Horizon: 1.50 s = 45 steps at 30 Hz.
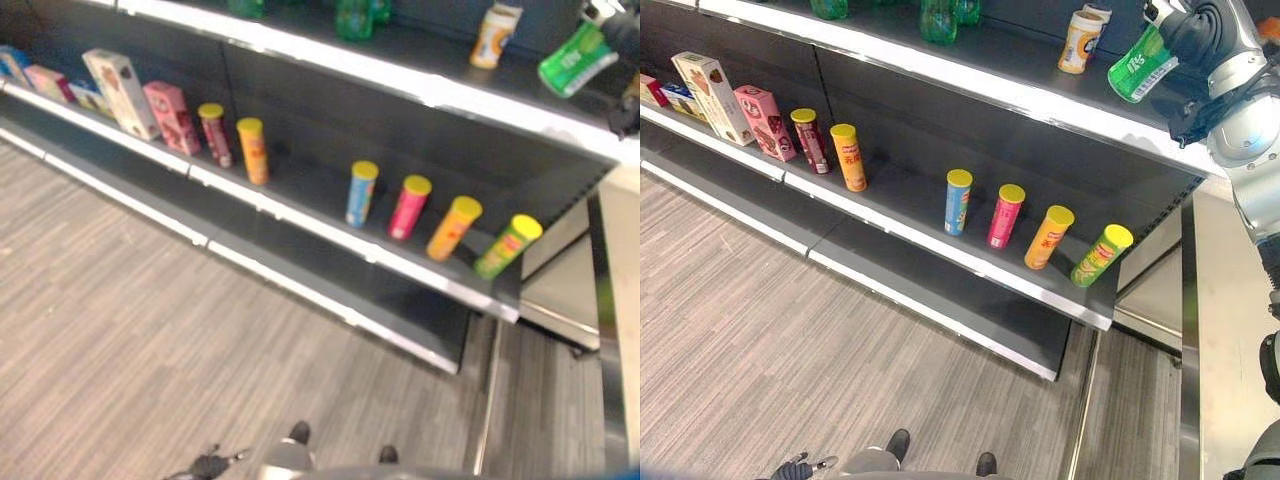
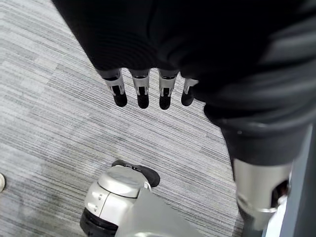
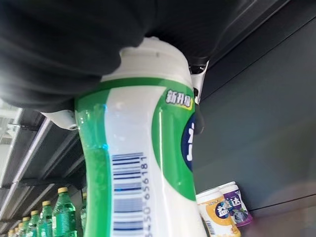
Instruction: Put the goods on the table back onto the shelves and tidy them up.
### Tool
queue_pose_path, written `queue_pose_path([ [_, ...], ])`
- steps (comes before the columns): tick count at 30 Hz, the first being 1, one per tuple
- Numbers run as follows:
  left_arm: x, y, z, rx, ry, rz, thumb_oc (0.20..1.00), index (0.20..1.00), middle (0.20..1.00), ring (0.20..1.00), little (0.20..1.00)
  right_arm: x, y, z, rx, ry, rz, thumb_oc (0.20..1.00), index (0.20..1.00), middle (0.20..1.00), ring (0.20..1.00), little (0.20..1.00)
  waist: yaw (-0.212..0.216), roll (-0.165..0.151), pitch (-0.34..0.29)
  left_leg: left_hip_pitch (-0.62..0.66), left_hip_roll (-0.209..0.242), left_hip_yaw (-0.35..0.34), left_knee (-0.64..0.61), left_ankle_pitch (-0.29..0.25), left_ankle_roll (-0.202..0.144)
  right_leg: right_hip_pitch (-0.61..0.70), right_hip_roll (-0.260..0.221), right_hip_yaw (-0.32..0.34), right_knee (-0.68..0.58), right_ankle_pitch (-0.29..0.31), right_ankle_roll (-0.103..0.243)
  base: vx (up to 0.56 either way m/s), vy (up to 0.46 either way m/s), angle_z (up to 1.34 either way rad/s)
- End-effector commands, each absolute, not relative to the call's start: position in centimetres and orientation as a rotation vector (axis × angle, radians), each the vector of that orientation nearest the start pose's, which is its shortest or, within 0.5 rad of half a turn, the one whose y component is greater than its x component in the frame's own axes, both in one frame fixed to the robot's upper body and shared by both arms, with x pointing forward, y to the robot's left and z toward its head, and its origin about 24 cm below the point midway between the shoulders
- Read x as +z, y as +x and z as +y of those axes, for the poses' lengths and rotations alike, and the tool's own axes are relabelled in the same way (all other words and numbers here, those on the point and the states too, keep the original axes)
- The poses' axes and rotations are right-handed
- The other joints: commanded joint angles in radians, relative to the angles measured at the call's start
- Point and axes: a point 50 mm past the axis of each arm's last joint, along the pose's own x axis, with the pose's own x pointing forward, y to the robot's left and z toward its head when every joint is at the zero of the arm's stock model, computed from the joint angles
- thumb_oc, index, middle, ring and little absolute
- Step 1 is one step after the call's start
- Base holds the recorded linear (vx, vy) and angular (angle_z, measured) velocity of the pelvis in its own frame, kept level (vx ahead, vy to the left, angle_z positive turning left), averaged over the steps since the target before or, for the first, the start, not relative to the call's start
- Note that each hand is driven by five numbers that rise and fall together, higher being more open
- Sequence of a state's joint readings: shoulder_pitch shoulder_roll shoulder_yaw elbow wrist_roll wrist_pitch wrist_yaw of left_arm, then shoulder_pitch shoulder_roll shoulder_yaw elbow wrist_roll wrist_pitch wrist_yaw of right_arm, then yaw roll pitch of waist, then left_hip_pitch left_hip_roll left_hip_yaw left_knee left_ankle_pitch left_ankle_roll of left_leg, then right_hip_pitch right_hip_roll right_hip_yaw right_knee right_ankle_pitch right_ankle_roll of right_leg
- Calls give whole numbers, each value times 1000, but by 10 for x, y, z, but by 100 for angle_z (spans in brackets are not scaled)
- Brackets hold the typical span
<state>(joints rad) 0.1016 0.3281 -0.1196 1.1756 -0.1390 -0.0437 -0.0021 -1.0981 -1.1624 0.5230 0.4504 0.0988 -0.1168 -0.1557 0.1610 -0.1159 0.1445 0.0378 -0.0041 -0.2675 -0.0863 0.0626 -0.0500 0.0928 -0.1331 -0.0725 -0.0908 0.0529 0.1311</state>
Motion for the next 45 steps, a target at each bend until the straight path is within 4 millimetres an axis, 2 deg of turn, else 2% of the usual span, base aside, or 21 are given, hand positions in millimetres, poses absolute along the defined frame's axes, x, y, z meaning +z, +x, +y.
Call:
queue_pose_path([
  [1, -150, 55, 286, 211, 283, 1247, 1000, 1000, 1000, 1000, 1000, 375, 333, -274, -320, -1123, -656, 200, 200, 200, 200, 200, 34, -13, -73, 11, -28, 43, -1, -104, -26, -35, -27, -33, 4, 11, 34, 20, -42, 9],
  [5, -150, 55, 287, 226, 277, 1248, 1000, 1000, 1000, 1000, 1000, 368, 344, -293, -390, -1188, -527, 200, 200, 200, 200, 200, 54, -14, -72, 5, -24, 12, -1, -94, -44, -17, -20, -77, 4, -7, 22, 34, -62, 26],
  [15, -151, 48, 291, 275, 271, 1283, 1000, 1000, 1000, 1000, 1000, 367, 346, -330, -564, -1267, -348, 200, 200, 200, 200, 200, 83, -9, -60, -39, -14, -67, -1, -53, -90, 9, -7, -204, 4, -41, -2, 29, -91, 46],
  [20, -152, 45, 289, 295, 253, 1296, 1000, 1000, 1000, 1000, 1000, 371, 343, -330, -580, -1271, -371, 200, 200, 200, 200, 200, 76, -3, -58, -48, -6, -72, -1, -45, -99, 14, 2, -224, 4, -51, -10, 20, -57, 40],
  [23, -152, 39, 290, 308, 246, 1309, 1000, 1000, 1000, 1000, 1000, 378, 340, -320, -558, -1291, -434, 200, 200, 200, 200, 200, 60, 5, -57, -33, -2, -56, -1, -52, -86, -2, 18, -160, 4, -54, -10, 22, -28, 8],
  [26, -152, 41, 291, 321, 238, 1297, 1000, 1000, 1000, 1000, 1000, 391, 337, -292, -497, -1267, -584, 200, 200, 200, 200, 200, 52, 12, -25, -44, -8, -29, 48, -62, -79, -36, 22, -89, 4, -40, -12, -56, -21, -27],
  [29, -152, 49, 286, 300, 249, 1277, 1000, 1000, 1000, 1000, 1000, 401, 329, -271, -455, -1239, -711, 200, 200, 200, 200, 200, 43, 8, -12, -54, -4, -5, 85, -88, -79, -50, 30, -59, 4, -33, -13, -24, -53, -60],
  [31, -153, 50, 285, 295, 251, 1274, 1000, 1000, 1000, 1000, 1000, 403, 327, -268, -449, -1235, -733, 200, 200, 200, 200, 200, 42, 11, -15, -40, 8, 7, 69, -91, -74, -47, 39, -49, 4, -35, -15, 30, -48, -40],
  [32, -153, 54, 282, 287, 253, 1261, 1000, 1000, 1000, 1000, 1000, 403, 324, -265, -431, -1199, -764, 200, 200, 200, 200, 200, 28, 19, -24, -12, 28, 26, 42, -87, -68, -43, 50, -38, 4, -39, -16, 41, -19, -31],
  [33, -145, 81, 279, 241, 239, 1141, 1000, 1000, 1000, 1000, 1000, 381, 306, -265, -323, -1207, -759, 200, 200, 200, 200, 200, -52, 95, -22, 0, -28, 82, -1, -60, 6, -177, 76, 24, 391, -88, 12, 39, -18, -25],
  [34, -145, 81, 279, 240, 238, 1141, 1000, 1000, 1000, 1000, 1000, 381, 306, -265, -323, -1207, -759, 200, 200, 200, 200, 200, -50, 95, -24, -1, -28, 85, -1, -60, 6, -183, 76, 27, 398, -91, 12, 20, 11, -7],
  [35, -144, 84, 280, 222, 253, 1131, 1000, 1000, 1000, 1000, 1000, 380, 307, -264, -324, -1253, -755, 200, 200, 200, 200, 200, -61, 99, -16, 5, -20, 83, -1, -61, 3, -219, 94, 58, 404, -86, 18, 25, -1, 7],
  [36, -143, 88, 280, 218, 258, 1118, 1000, 1000, 1000, 1000, 1000, 383, 307, -262, -322, -1284, -759, 200, 200, 200, 200, 200, -64, 102, -14, 4, -18, 85, -1, -64, 0, -232, 100, 81, 363, -90, 16, 56, -29, 6],
  [37, -141, 93, 281, 213, 266, 1100, 1000, 1000, 1000, 1000, 1000, 384, 306, -261, -320, -1293, -760, 200, 200, 200, 200, 200, -67, 101, -11, -1, -21, 80, -1, -65, -3, -222, 83, 86, 277, -76, 13, 97, -58, 0],
  [38, -141, 94, 281, 192, 302, 1107, 1000, 1000, 1000, 1000, 1000, 386, 304, -271, -389, -1329, -746, 200, 200, 200, 200, 200, -67, 89, -13, -9, -38, 76, -1, -72, -2, -209, 58, 90, 180, -64, -3, 116, -66, -4],
  [39, -141, 94, 281, 188, 296, 1103, 1000, 1000, 1000, 1000, 1000, 391, 302, -273, -385, -1327, -744, 200, 200, 200, 200, 200, -67, 83, -16, -7, -42, 68, -1, -72, -5, -158, 35, 70, 92, -52, 0, 106, -58, 9],
  [42, -143, 86, 282, 241, 252, 1122, 1000, 1000, 1000, 1000, 1000, 389, 304, -270, -359, -1300, -742, 200, 200, 200, 200, 200, -57, 65, -42, 4, -37, 93, -1, -88, -16, -102, 16, 47, 18, -5, -5, 126, -99, 11],
  [45, -149, 74, 274, 216, 245, 1167, 1000, 1000, 1000, 1000, 1000, 391, 304, -272, -354, -1302, -726, 200, 200, 200, 200, 200, -54, 61, -63, 3, -25, 106, -1, -92, -28, -84, 18, 33, 4, -10, -5, 87, -101, 0],
])
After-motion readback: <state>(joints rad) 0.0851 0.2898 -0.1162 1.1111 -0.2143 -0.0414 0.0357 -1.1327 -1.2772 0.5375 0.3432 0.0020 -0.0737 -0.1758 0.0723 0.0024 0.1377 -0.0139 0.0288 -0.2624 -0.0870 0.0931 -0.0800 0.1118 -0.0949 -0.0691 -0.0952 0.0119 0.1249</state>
